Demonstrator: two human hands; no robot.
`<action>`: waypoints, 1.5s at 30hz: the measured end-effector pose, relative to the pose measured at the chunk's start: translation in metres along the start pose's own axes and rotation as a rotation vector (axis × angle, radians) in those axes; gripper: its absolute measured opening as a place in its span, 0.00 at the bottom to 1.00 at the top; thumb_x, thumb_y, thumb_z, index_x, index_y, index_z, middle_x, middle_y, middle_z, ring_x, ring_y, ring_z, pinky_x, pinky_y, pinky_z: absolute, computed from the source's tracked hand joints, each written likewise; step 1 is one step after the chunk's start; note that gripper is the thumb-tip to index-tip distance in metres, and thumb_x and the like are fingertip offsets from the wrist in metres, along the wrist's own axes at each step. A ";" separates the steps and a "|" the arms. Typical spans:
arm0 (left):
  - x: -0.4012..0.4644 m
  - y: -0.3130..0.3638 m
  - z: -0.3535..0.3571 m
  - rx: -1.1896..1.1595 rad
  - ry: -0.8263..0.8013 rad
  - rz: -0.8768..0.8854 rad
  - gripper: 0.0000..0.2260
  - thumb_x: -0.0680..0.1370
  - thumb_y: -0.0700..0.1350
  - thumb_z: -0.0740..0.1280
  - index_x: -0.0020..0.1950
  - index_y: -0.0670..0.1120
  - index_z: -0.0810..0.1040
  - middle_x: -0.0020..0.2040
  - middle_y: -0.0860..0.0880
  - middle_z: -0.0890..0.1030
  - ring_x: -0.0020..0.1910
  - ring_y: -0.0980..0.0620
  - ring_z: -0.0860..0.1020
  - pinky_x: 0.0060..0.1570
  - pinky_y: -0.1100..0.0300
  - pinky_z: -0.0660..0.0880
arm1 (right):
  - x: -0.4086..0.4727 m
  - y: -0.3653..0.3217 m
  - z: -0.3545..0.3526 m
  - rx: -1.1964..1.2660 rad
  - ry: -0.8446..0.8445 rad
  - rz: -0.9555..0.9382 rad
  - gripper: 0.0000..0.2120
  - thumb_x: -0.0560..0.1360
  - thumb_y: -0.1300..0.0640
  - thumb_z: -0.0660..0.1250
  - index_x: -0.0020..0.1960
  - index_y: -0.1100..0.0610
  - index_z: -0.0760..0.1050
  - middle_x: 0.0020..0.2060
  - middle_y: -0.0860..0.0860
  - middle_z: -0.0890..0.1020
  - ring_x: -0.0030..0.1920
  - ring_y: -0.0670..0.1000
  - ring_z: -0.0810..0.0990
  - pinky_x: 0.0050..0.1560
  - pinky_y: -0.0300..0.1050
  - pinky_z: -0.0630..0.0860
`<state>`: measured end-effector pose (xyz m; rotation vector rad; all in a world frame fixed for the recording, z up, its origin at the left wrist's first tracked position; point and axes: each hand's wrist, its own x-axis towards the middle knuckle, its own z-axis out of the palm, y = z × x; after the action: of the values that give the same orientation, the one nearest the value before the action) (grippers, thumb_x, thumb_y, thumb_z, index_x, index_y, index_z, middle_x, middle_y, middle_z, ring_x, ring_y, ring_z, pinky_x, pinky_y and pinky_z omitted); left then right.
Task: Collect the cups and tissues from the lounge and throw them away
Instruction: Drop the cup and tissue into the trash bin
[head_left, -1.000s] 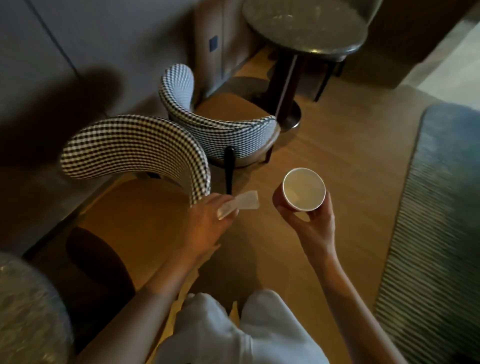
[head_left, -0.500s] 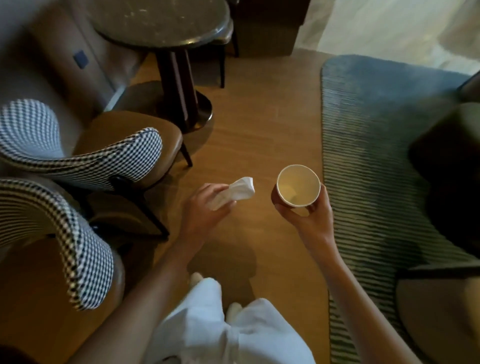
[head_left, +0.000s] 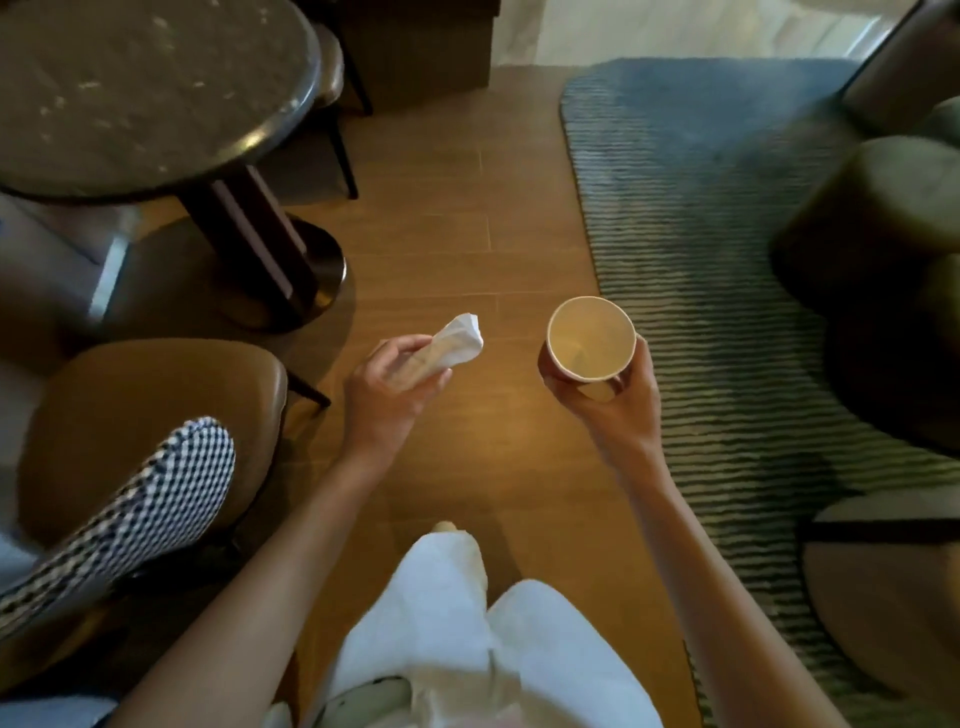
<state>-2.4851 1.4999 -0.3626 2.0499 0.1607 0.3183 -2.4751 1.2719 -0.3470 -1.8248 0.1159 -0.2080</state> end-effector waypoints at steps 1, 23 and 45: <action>0.023 0.001 0.005 -0.018 -0.021 0.018 0.18 0.69 0.50 0.75 0.56 0.45 0.80 0.53 0.52 0.80 0.51 0.56 0.79 0.50 0.57 0.80 | 0.018 -0.001 0.004 -0.009 0.006 -0.012 0.34 0.59 0.48 0.80 0.60 0.37 0.67 0.53 0.30 0.76 0.56 0.37 0.77 0.51 0.29 0.75; 0.445 0.034 0.272 -0.118 -0.190 -0.106 0.13 0.69 0.43 0.76 0.52 0.49 0.82 0.51 0.52 0.81 0.50 0.55 0.79 0.51 0.47 0.79 | 0.486 0.068 -0.043 -0.042 0.074 0.104 0.35 0.64 0.59 0.79 0.65 0.50 0.67 0.55 0.39 0.75 0.58 0.39 0.74 0.56 0.31 0.72; 0.918 0.101 0.612 -0.108 -0.459 0.075 0.13 0.69 0.38 0.75 0.53 0.44 0.81 0.52 0.48 0.81 0.50 0.55 0.78 0.53 0.54 0.76 | 0.980 0.155 -0.138 -0.095 0.279 0.253 0.32 0.66 0.54 0.77 0.64 0.43 0.64 0.56 0.33 0.72 0.56 0.29 0.71 0.51 0.25 0.69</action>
<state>-1.4310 1.1628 -0.4077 1.9700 -0.2104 -0.1016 -1.5396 0.9165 -0.3826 -1.8472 0.5574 -0.2800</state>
